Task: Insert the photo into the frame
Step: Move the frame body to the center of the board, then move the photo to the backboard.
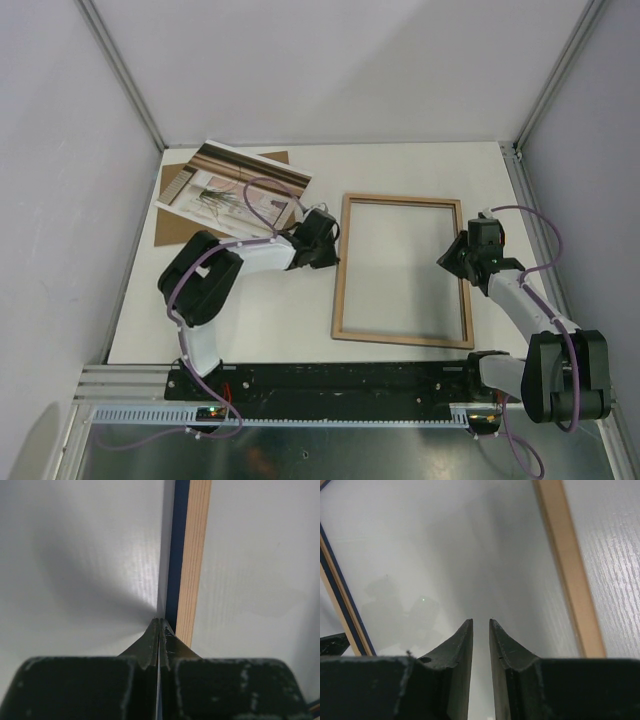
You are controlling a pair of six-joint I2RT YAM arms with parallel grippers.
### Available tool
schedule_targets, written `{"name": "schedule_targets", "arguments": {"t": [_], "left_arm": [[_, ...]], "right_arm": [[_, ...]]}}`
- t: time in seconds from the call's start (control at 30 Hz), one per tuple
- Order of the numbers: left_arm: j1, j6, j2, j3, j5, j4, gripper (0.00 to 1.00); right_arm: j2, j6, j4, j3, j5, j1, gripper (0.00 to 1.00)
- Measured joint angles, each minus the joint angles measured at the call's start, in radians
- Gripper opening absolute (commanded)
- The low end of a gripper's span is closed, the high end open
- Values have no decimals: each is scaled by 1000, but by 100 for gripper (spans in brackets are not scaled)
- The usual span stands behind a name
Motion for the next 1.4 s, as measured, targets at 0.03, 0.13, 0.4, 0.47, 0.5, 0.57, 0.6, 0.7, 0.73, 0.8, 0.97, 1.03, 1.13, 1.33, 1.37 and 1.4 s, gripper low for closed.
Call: {"name": "schedule_targets", "arguments": {"t": [0.03, 0.13, 0.4, 0.47, 0.5, 0.57, 0.6, 0.7, 0.73, 0.8, 0.97, 1.03, 1.13, 1.33, 1.37, 1.4], "left_arm": [[-10, -3, 7, 9, 0, 2, 0], [-41, -19, 32, 37, 0, 7, 0], [-109, -46, 101, 123, 14, 9, 0], [-122, -51, 123, 150, 21, 9, 0], [-128, -51, 134, 165, 25, 9, 0], [-138, -51, 154, 191, 30, 9, 0], [-142, -52, 165, 206, 32, 9, 0], [-154, -51, 195, 245, 37, 11, 0], [-156, -51, 200, 253, 37, 11, 0], [-163, -52, 211, 267, 37, 13, 0], [-169, -51, 223, 281, 54, 16, 0], [-170, -51, 223, 281, 55, 16, 0], [-170, -48, 222, 281, 56, 16, 0], [-149, -16, 169, 251, 61, -15, 16], [-139, -7, 141, 233, 60, -24, 24], [-126, 5, 107, 214, 56, -36, 31]], "right_arm": [[0, -3, 0, 0, -1, -1, 24], [0, -10, 0, 0, -8, -3, 24], [4, -18, 0, 3, -27, -6, 24], [7, -18, 0, 8, -31, -6, 24], [8, -19, 0, 9, -32, -6, 24], [10, -19, 0, 13, -35, -6, 24], [10, -20, 0, 13, -35, -6, 24], [10, -26, -1, 14, -37, -6, 24], [10, -26, -1, 14, -37, -6, 24], [10, -29, -2, 15, -38, -6, 24], [10, -34, -7, 15, -42, -6, 24], [10, -34, -8, 15, -46, -6, 24], [10, -34, -8, 15, -53, -6, 25], [10, -34, -8, 23, -81, -6, 37], [10, -34, -8, 27, -90, -6, 40], [10, -34, -7, 31, -99, -6, 41]]}}
